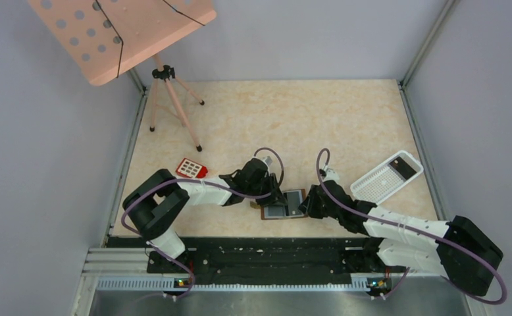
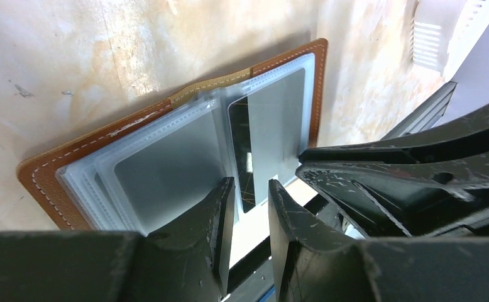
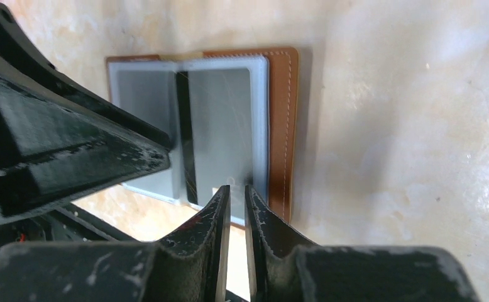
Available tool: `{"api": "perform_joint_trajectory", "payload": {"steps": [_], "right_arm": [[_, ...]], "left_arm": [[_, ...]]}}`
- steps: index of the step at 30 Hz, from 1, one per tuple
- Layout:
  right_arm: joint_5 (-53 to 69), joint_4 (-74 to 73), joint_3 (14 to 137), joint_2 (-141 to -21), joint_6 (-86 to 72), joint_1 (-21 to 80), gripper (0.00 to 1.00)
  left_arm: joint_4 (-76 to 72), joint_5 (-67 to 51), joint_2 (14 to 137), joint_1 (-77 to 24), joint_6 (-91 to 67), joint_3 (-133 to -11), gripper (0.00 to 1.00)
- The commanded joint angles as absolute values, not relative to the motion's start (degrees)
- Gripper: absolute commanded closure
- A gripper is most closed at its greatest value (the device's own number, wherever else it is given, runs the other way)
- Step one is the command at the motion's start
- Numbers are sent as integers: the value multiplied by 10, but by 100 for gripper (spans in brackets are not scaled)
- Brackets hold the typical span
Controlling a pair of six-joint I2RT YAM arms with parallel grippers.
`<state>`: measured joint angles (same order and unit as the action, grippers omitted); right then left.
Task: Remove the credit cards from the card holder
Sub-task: Remove the credit card from the card holder.
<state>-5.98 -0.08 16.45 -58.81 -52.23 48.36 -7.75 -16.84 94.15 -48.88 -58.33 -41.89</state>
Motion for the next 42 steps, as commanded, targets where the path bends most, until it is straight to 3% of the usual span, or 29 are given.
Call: {"api": "perform_joint_trajectory", "payload": {"steps": [1,13,32,39,42], "right_arm": [[-83,-12,213,-589,-497,475,85],[-64,21,198,-667,-501,460,88],[-61,28,161,-649,-519,460,91],[-58,32,153,-642,-523,460,91],[-59,29,152,-637,-525,460,91]], "left_arm": [[-95,-148,944,-496,-565,-415,67],[-92,-129,946,-497,-556,-409,64],[-132,-134,966,-503,-574,-398,63],[-153,-149,965,-504,-590,-396,68],[-160,-156,963,-504,-597,-396,77]]}}
